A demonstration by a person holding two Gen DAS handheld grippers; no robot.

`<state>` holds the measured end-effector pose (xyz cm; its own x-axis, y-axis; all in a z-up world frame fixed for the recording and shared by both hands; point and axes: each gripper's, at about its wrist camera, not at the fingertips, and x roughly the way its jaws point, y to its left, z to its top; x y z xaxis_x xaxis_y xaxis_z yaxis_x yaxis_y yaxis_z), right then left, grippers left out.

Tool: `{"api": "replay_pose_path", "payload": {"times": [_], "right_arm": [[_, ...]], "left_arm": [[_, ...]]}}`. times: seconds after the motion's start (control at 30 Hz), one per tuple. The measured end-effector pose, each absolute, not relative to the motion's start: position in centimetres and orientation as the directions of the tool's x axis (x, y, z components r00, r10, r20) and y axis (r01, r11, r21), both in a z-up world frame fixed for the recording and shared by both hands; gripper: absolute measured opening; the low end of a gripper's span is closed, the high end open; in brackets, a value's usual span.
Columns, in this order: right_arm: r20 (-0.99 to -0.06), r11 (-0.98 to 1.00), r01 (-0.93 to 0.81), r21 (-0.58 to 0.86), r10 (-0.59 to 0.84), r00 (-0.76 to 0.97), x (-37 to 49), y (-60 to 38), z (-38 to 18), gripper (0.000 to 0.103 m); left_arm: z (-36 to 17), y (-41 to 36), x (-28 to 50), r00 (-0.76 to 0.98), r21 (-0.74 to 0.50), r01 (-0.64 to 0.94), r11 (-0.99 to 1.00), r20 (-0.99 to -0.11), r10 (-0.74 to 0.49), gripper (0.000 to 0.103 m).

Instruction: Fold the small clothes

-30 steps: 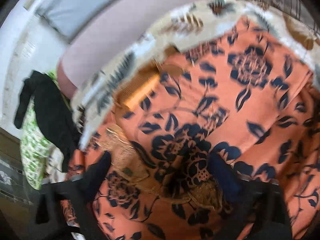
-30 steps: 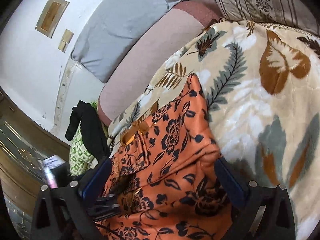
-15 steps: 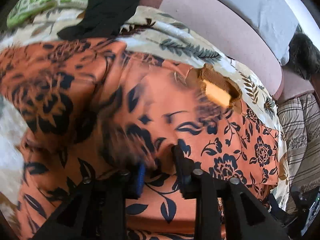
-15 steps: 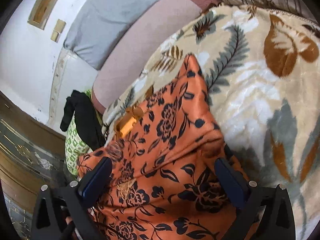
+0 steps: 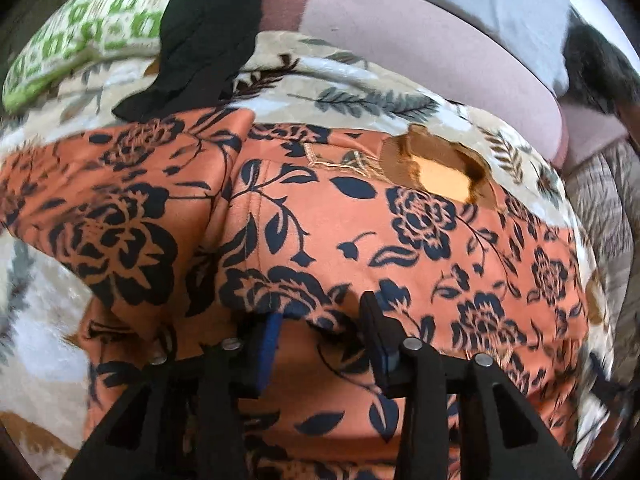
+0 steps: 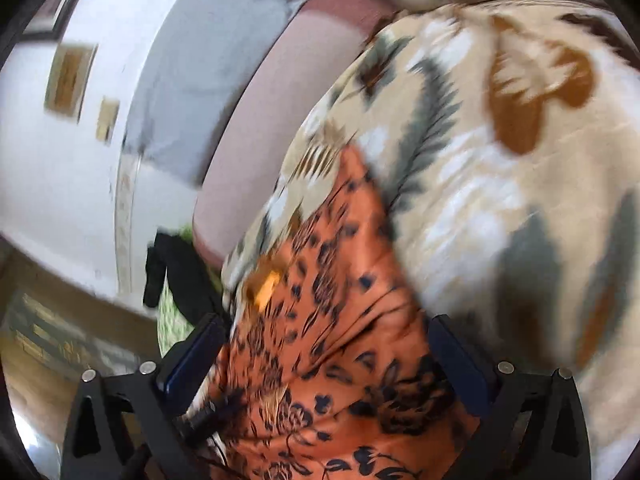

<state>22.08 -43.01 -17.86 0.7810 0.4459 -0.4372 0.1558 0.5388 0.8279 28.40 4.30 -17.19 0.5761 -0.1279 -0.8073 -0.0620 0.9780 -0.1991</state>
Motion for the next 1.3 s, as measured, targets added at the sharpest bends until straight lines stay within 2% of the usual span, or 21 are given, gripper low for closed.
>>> {"api": "replay_pose_path", "payload": {"times": [0.1,0.23,0.27,0.3,0.33,0.37,0.4,0.47,0.53,0.57,0.63,0.67,0.73,0.87,0.9,0.93,0.97,1.0,1.03,1.1,1.3], "right_arm": [[-0.508,0.638,0.181,0.749,0.376,0.775,23.0,-43.7,-16.3,0.103],[-0.612,0.706,0.146,0.693,0.470,0.636,28.2,-42.1,-17.8,0.102],[-0.647,0.712,0.135,0.689,0.520,0.558,29.8,-41.1,-19.0,0.092],[-0.670,0.720,0.132,0.681,0.541,0.508,30.7,-40.5,-19.7,0.058],[-0.710,0.748,0.147,0.648,0.522,0.474,31.2,-40.2,-20.2,0.032],[-0.699,0.730,0.161,0.664,0.530,0.480,31.1,-40.7,-20.3,0.017],[-0.689,0.723,0.168,0.670,0.522,0.503,30.8,-41.4,-20.0,0.016],[-0.703,0.741,0.211,0.637,0.447,0.553,29.8,-42.9,-20.0,0.016],[-0.690,0.720,0.218,0.659,0.464,0.555,29.5,-43.2,-21.4,0.017],[-0.675,0.719,0.194,0.668,0.475,0.564,29.4,-43.3,-21.1,0.022],[-0.682,0.729,0.184,0.659,0.476,0.555,29.4,-43.4,-19.7,0.048],[-0.680,0.740,0.186,0.647,0.450,0.579,29.3,-43.7,-18.9,0.072],[-0.656,0.776,0.161,0.610,0.380,0.652,28.6,-43.7,-16.2,0.074],[-0.503,0.632,-0.015,0.775,0.630,0.592,31.4,-41.8,-16.2,0.074],[-0.524,0.615,0.007,0.788,0.665,0.532,32.7,-41.3,-18.2,0.074],[-0.610,0.658,0.095,0.747,0.620,0.493,33.5,-41.3,-20.4,0.072],[-0.591,0.618,0.156,0.771,0.601,0.538,33.0,-42.3,-21.5,0.052],[-0.570,0.595,0.169,0.786,0.591,0.571,32.3,-42.7,-21.0,0.049],[-0.575,0.616,0.163,0.771,0.562,0.595,31.6,-42.5,-19.9,0.052],[-0.603,0.725,0.121,0.678,0.455,0.655,29.0,-41.1,-16.9,0.085],[-0.601,0.785,-0.024,0.619,0.494,0.628,21.3,-35.3,-15.9,0.086]], "left_arm": [[-16.7,4.0,28.2,0.610,-0.151,-0.023,0.988,-0.785,-0.106,0.054],[-17.9,4.3,28.7,0.578,-0.159,-0.008,0.987,-0.806,-0.125,0.054],[-18.2,4.3,28.8,0.582,-0.155,-0.004,0.988,-0.804,-0.124,0.054],[-18.2,4.3,28.6,0.588,-0.146,0.004,0.989,-0.800,-0.121,0.054],[-18.1,4.2,28.6,0.587,-0.139,0.012,0.990,-0.801,-0.120,0.054],[-17.7,4.2,28.5,0.591,-0.143,0.019,0.990,-0.797,-0.127,0.054],[-17.4,4.2,28.3,0.602,-0.150,0.025,0.988,-0.787,-0.134,0.054],[-16.9,4.0,27.9,0.638,-0.135,0.039,0.990,-0.759,-0.129,0.055],[-18.3,3.7,28.5,0.599,-0.094,0.048,0.994,-0.794,-0.104,0.057],[-18.6,3.8,28.5,0.600,-0.095,0.051,0.994,-0.793,-0.107,0.057],[-17.8,3.9,28.1,0.616,-0.086,0.048,0.995,-0.781,-0.097,0.057],[-16.9,4.1,27.8,0.639,-0.109,0.042,0.993,-0.761,-0.111,0.057],[-15.9,3.9,27.5,0.679,-0.105,0.052,0.993,-0.725,-0.112,0.057],[-19.0,3.5,29.3,0.598,-0.077,0.039,0.996,-0.797,-0.085,0.059],[-18.2,3.3,29.0,0.608,-0.067,0.047,0.997,-0.790,-0.082,0.059],[-17.6,3.3,28.8,0.602,-0.084,0.053,0.995,-0.792,-0.099,0.059],[-16.8,3.6,28.4,0.605,-0.127,0.061,0.990,-0.784,-0.138,0.059],[-15.5,4.4,27.7,0.624,-0.186,0.072,0.980,-0.758,-0.190,0.060],[-14.5,5.3,27.2,0.640,-0.224,0.072,0.972,-0.737,-0.217,0.060],[-12.6,8.6,25.8,0.673,-0.330,0.027,0.944,-0.692,-0.261,0.070],[-13.0,24.9,22.8,0.776,-0.701,-0.278,0.656,-0.566,-0.276,0.074]]}}
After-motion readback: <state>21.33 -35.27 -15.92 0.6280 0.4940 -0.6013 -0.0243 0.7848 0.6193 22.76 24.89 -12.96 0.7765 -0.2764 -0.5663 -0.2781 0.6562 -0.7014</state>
